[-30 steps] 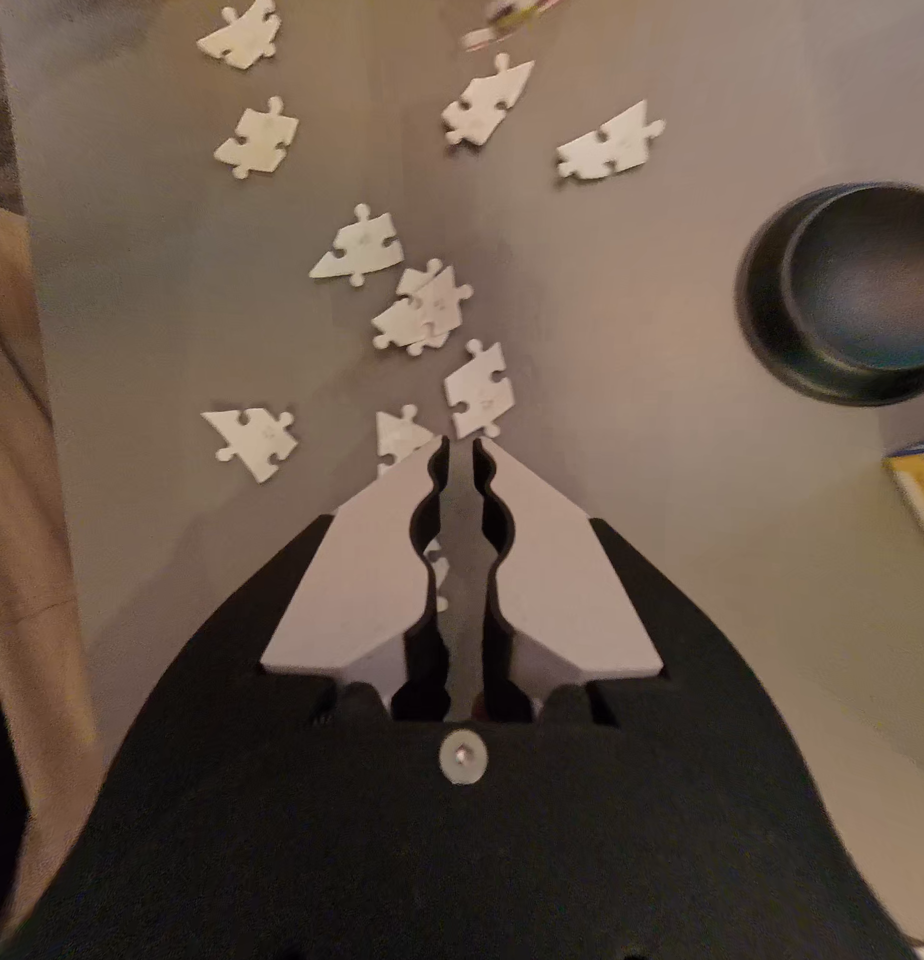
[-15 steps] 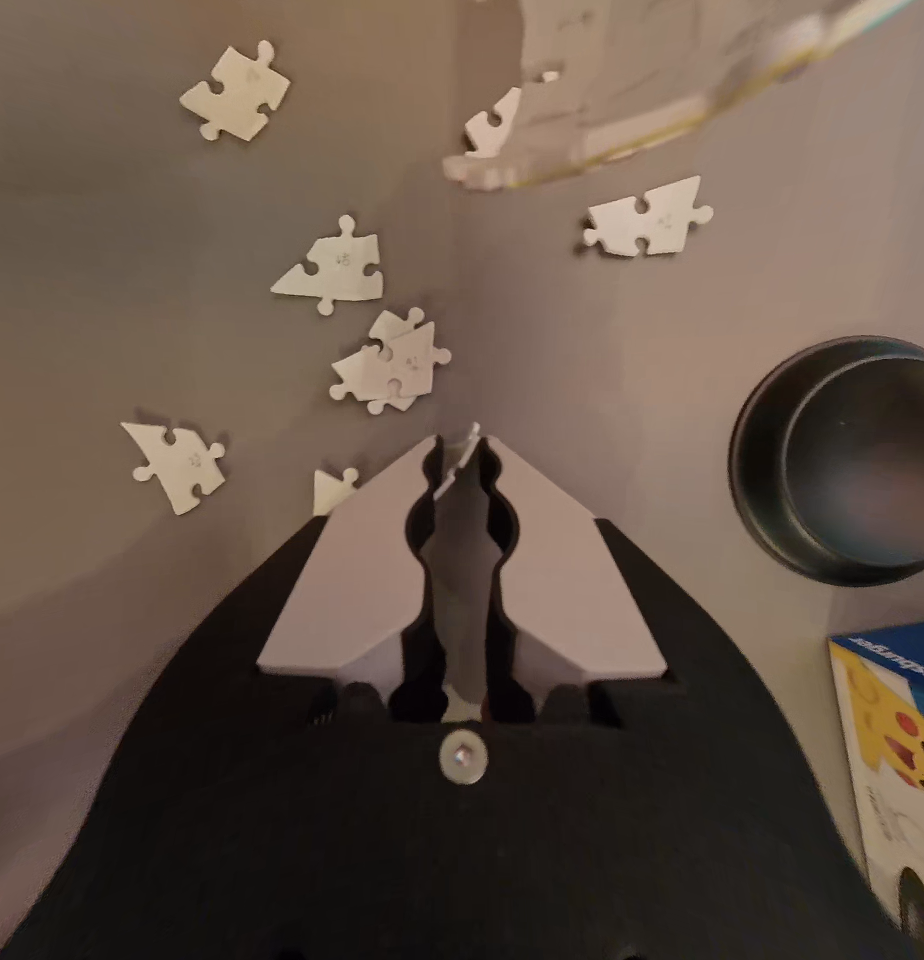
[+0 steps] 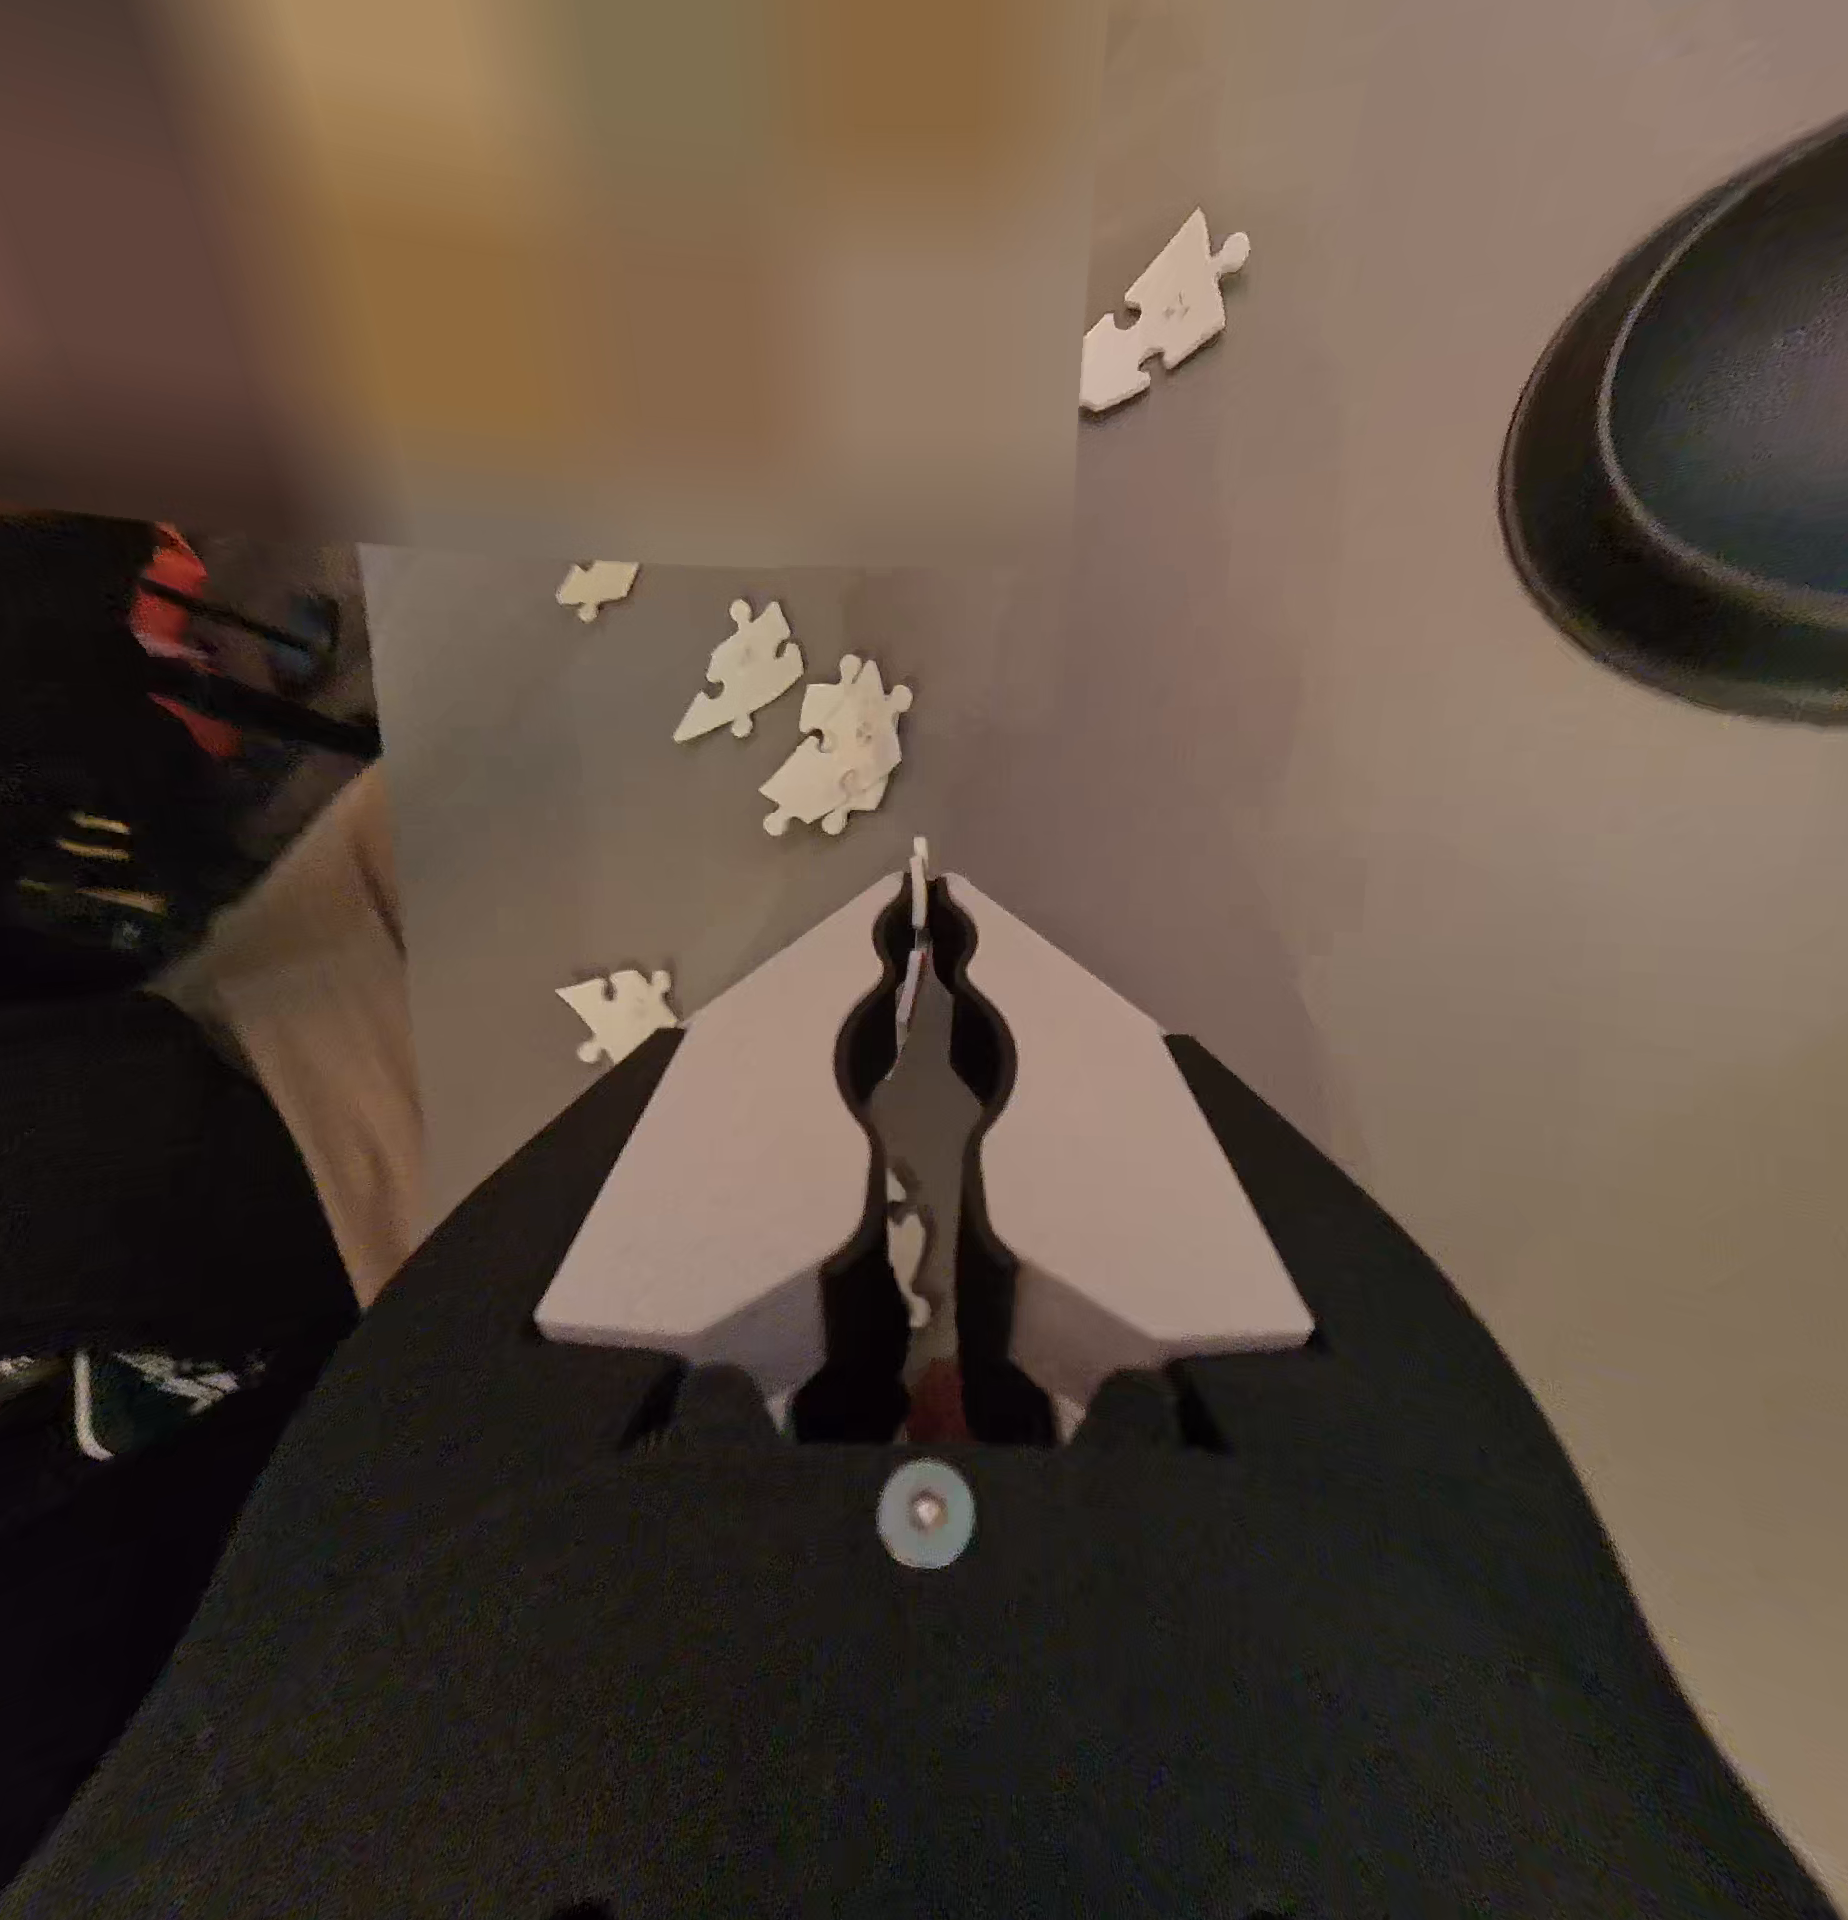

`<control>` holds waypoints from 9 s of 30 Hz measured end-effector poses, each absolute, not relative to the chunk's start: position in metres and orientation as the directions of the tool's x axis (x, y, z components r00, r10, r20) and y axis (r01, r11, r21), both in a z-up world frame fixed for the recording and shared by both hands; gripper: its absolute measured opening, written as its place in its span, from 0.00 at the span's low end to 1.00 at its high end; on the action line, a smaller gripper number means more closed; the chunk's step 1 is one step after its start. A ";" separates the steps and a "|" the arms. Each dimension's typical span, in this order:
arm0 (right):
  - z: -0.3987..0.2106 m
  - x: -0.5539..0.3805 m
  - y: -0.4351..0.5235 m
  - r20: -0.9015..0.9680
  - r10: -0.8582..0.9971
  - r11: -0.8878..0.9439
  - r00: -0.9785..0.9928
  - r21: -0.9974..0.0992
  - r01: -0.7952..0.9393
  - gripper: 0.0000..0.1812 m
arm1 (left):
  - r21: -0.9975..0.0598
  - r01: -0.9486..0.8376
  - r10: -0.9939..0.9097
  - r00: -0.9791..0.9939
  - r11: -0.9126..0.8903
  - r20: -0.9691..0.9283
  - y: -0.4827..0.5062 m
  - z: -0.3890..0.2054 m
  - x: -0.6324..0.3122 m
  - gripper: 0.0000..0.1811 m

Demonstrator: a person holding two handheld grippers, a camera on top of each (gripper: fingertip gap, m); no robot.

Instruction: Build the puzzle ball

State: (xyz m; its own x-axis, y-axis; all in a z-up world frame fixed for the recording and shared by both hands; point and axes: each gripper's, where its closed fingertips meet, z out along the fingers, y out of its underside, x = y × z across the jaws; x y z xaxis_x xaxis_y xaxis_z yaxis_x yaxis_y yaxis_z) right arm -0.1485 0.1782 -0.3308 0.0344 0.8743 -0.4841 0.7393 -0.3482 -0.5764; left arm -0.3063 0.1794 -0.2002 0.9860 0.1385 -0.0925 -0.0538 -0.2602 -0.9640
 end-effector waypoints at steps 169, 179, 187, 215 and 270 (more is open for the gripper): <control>-0.342 -0.106 0.165 0.011 0.476 0.830 -0.879 -0.335 0.445 0.14 | -0.963 -0.082 0.142 0.982 -0.258 -0.121 0.181 -0.198 -0.310 0.02; -0.345 -0.100 0.168 -0.001 0.642 0.719 -0.766 -0.346 0.603 0.14 | -0.962 -0.081 0.135 0.984 -0.259 -0.119 0.182 -0.199 -0.307 0.02; -0.338 -0.098 0.156 -0.020 0.807 0.544 -0.590 -0.363 0.757 0.14 | -0.963 -0.078 0.129 0.985 -0.258 -0.114 0.182 -0.199 -0.305 0.02; -0.334 -0.095 0.143 -0.120 0.993 -0.067 0.011 -0.471 0.880 0.14 | -0.967 -0.067 0.117 0.988 -0.246 -0.098 0.182 -0.196 -0.301 0.02; -0.348 -0.128 0.156 -0.240 0.970 -0.077 -0.028 -0.420 0.904 0.00 | -0.966 -0.087 0.113 0.987 -0.244 -0.118 0.182 -0.196 -0.298 0.02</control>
